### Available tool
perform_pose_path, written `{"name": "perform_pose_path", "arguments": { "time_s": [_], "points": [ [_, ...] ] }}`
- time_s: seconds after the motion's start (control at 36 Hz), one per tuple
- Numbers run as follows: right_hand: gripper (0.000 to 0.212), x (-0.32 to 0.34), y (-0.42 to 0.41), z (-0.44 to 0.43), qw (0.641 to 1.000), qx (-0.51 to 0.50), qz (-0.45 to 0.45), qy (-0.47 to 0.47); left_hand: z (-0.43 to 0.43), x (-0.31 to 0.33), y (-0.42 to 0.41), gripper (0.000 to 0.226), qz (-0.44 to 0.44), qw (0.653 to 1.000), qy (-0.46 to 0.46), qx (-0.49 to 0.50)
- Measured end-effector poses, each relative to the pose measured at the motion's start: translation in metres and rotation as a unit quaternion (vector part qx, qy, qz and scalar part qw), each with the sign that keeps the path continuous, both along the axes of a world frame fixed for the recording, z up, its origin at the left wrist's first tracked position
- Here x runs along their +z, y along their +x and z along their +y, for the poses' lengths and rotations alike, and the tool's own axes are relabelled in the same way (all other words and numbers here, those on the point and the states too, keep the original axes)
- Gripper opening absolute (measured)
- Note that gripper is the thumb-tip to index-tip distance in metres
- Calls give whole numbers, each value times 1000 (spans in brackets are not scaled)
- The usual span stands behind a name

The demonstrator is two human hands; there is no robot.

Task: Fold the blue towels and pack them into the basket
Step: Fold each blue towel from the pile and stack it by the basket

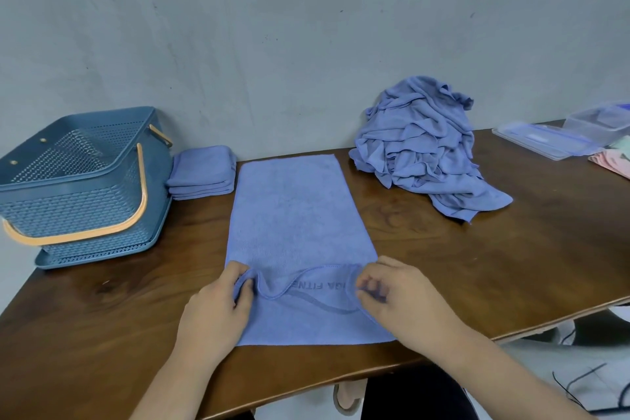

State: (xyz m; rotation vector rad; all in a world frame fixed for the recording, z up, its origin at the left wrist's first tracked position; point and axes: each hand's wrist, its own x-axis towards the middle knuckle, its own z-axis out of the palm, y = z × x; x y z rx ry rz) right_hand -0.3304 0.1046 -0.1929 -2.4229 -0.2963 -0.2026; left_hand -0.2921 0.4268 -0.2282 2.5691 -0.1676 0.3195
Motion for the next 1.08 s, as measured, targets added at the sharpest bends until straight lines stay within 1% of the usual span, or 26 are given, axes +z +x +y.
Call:
{"name": "perform_pose_path", "arguments": {
  "time_s": [0.03, 0.08, 0.14, 0.19, 0.25, 0.33, 0.39, 0.44, 0.53, 0.58, 0.61, 0.69, 0.75, 0.83, 0.94, 1.03, 1.08],
  "points": [
    [8, 1, 3, 7, 999, -10, 5, -40, 0, 0, 0, 4, 2, 1000, 0, -1],
    [24, -2, 8, 19, 990, -33, 5, -139, -1, 1, -1, 4, 6, 1000, -4, -1],
    [33, -5, 12, 27, 976, -56, -4, -209, -1, 2, -2, 5, 7, 1000, -9, -2],
    [34, -12, 16, 29, 970, -84, -13, -226, -1, 2, -3, 8, 9, 1000, -15, -3],
    [29, -19, 17, 27, 967, -108, -25, -231, -1, 3, -3, 9, 10, 1000, -23, -5],
    [13, -20, 16, 21, 961, -125, -29, -244, -2, 4, -1, 9, 12, 1000, -18, -6],
    [18, -19, 17, 15, 962, -127, -13, -240, -2, 4, 1, 13, 11, 1000, 0, -5],
    [21, -18, 17, 7, 965, -127, 7, -227, -2, 4, 1, 22, 8, 1000, 15, -9],
    [11, -14, 12, -5, 977, -117, 33, -176, -5, 4, -3, 30, 8, 999, 35, -21],
    [29, -14, 11, -14, 983, -112, 45, -141, -6, 3, -7, 30, 8, 999, 45, -28],
    [34, -14, 10, -19, 984, -112, 52, -127, -6, 2, -10, 30, 8, 998, 49, -31],
    [24, -15, 7, -30, 985, -112, 66, -112, -8, 0, -20, 31, 7, 998, 53, -33],
    [26, -15, 5, -35, 984, -111, 77, -113, -10, 0, -28, 30, 10, 998, 54, -34],
    [31, -13, 0, -39, 987, -92, 79, -104, -14, -2, -43, 30, 14, 998, 48, -26],
    [30, -14, -2, -45, 989, -75, 91, -91, -16, -2, -62, 30, 17, 999, 34, -24],
    [27, -11, -1, -47, 991, -68, 102, -61, -14, 2, -67, 31, 31, 999, -1, -24],
    [22, -7, 0, -50, 992, -55, 112, -35, -12, 7, -65, 27, 54, 997, -36, -33]
  ]
}}
